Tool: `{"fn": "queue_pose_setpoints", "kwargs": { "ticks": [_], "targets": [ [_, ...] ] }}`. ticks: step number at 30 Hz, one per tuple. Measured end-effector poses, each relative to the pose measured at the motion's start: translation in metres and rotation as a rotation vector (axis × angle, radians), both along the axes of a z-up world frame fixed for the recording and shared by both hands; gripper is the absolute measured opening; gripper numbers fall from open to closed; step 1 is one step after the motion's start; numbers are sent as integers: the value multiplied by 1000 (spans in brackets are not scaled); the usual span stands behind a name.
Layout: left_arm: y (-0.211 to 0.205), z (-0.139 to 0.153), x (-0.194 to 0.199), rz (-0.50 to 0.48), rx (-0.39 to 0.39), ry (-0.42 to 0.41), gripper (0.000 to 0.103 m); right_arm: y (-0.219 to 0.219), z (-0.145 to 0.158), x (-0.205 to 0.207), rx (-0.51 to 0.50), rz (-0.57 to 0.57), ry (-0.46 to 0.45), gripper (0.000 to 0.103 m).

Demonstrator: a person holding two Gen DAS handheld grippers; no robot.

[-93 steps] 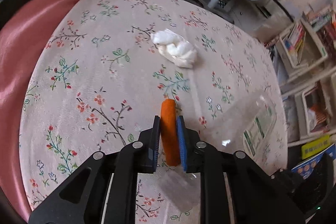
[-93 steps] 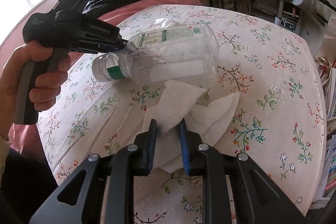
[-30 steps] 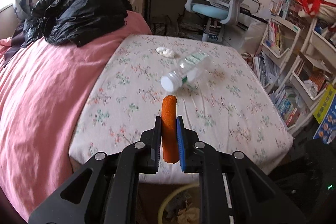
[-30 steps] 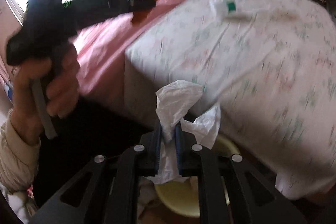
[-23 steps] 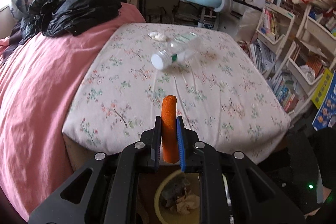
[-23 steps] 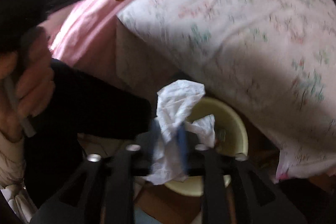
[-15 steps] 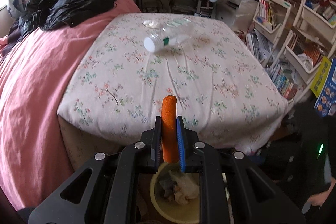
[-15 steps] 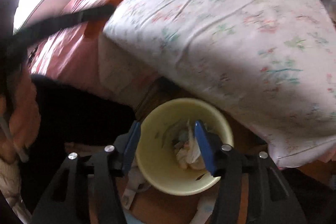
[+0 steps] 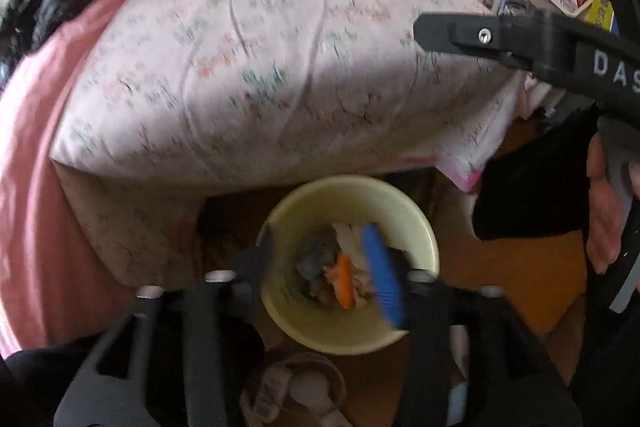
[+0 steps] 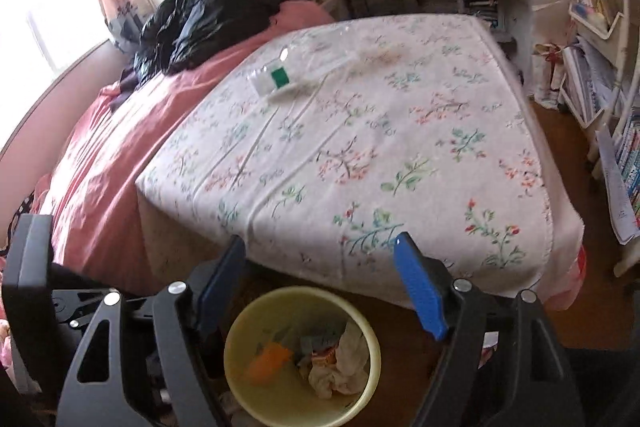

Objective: Collect trash

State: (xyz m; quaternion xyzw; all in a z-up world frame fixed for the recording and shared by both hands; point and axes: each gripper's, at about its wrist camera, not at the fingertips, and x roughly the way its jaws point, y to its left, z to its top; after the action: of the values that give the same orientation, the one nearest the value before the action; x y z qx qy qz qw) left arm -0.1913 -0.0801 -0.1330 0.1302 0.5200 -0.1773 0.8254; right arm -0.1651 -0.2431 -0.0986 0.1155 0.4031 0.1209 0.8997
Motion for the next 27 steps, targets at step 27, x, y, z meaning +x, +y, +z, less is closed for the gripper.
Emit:
{"fn": "queue_pose_setpoints", "kwargs": {
  "ticks": [27],
  "targets": [
    [38, 52, 13, 238, -47, -327, 82, 2, 13, -13, -109, -18, -122, 85]
  ]
}}
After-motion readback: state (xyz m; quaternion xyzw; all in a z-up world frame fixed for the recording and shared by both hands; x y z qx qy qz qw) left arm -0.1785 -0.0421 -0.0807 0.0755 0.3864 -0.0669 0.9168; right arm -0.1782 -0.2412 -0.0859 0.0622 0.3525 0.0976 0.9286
